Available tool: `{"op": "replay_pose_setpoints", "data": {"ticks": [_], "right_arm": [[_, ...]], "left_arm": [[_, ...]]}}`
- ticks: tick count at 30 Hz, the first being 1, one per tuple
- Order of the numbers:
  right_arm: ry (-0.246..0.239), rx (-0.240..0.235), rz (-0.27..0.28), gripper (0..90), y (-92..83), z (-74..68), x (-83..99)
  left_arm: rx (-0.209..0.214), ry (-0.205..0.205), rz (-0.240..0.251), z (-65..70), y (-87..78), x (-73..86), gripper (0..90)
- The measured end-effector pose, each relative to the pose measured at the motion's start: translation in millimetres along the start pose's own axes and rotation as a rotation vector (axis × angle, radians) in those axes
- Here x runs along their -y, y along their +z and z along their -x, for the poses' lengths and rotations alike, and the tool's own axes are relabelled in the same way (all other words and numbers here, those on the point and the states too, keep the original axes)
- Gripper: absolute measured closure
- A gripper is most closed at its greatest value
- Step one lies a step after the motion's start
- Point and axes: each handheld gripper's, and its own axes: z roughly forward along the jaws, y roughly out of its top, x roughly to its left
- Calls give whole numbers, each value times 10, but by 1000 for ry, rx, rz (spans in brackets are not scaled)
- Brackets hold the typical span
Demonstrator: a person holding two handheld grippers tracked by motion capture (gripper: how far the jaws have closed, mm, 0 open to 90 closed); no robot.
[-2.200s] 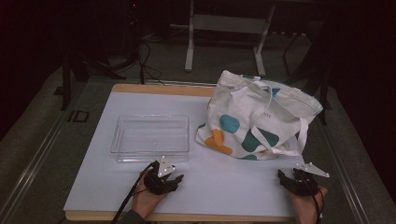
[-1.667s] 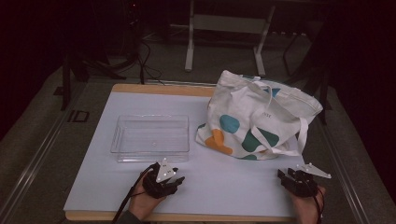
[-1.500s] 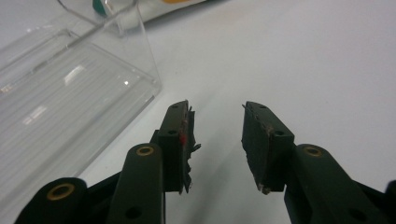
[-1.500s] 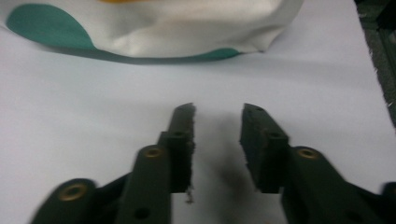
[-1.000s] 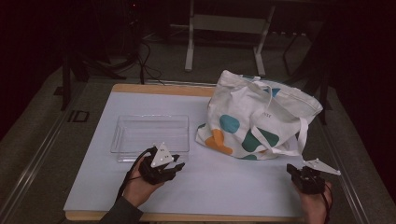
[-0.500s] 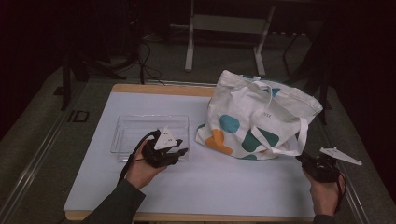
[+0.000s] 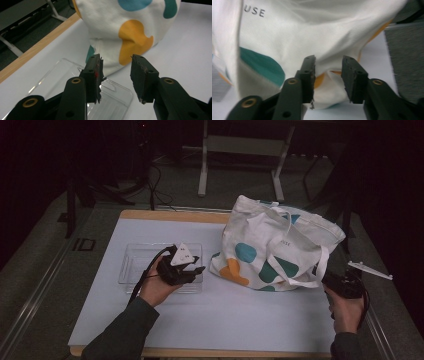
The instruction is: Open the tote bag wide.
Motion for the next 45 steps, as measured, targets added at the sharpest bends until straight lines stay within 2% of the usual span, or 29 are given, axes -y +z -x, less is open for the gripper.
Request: {"op": "replay_pose_setpoints", "data": {"ticks": [4, 5, 6, 7, 11, 15, 16, 17, 19, 20, 22, 24, 28, 29, 31, 33, 37, 39, 40, 41, 45], "right_arm": [[43, -11, -8, 513, 68, 30, -47], [43, -11, -8, 513, 68, 30, -47], [95, -60, -3, 516, 101, 82, -64], [111, -70, -5, 529, 113, 100, -73], [130, -92, -18, 550, 145, 121, -104], [129, -103, -31, 614, 163, 119, -138], [118, -104, -40, 675, 165, 104, -153], [118, -104, -40, 675, 165, 104, -153], [97, -102, -51, 748, 171, 75, -175], [97, -102, -51, 748, 171, 75, -175], [61, -96, -63, 840, 197, 37, -187], [48, -97, -65, 872, 207, 16, -190], [29, -91, -64, 888, 212, -3, -190], [25, -93, -63, 888, 209, -3, -194], [23, -93, -65, 888, 209, -4, -198], [21, -93, -65, 889, 209, -7, -199], [15, -98, -67, 888, 205, -2, -205], [16, -100, -67, 888, 204, 0, -206], [17, -101, -67, 888, 202, 1, -207], [12, -101, -69, 888, 197, 4, -210], [10, -108, -66, 890, 177, 2, -228]], "left_arm": [[-1, -8, 9, -41, 84, -88, 593], [-1, -8, 9, -41, 84, -88, 592], [0, -6, 8, -43, 112, -122, 589], [-5, 11, 1, -52, 153, -188, 588], [-29, 16, 1, -88, 228, -314, 564], [-32, 20, -6, -157, 333, -448, 561], [-38, 22, -7, -182, 362, -482, 561], [-39, 17, -9, -214, 389, -518, 561], [-40, 6, -6, -271, 438, -582, 566], [-36, -9, -2, -314, 471, -629, 566], [-40, -17, 2, -400, 538, -738, 594], [-39, -26, 2, -437, 566, -787, 616], [-22, -51, 33, -521, 612, -919, 682], [-29, -41, 36, -540, 631, -968, 742], [-22, -54, 33, -562, 675, -1014, 742], [-25, -54, 29, -567, 694, -1030, 704], [-9, -57, 53, -568, 759, -1090, 714], [0, -55, 56, -549, 781, -1115, 772], [-11, -33, 51, -528, 792, -1128, 772], [-12, -21, 46, -520, 792, -1132, 847], [-4, -46, 45, -527, 759, -1132, 872]]}}
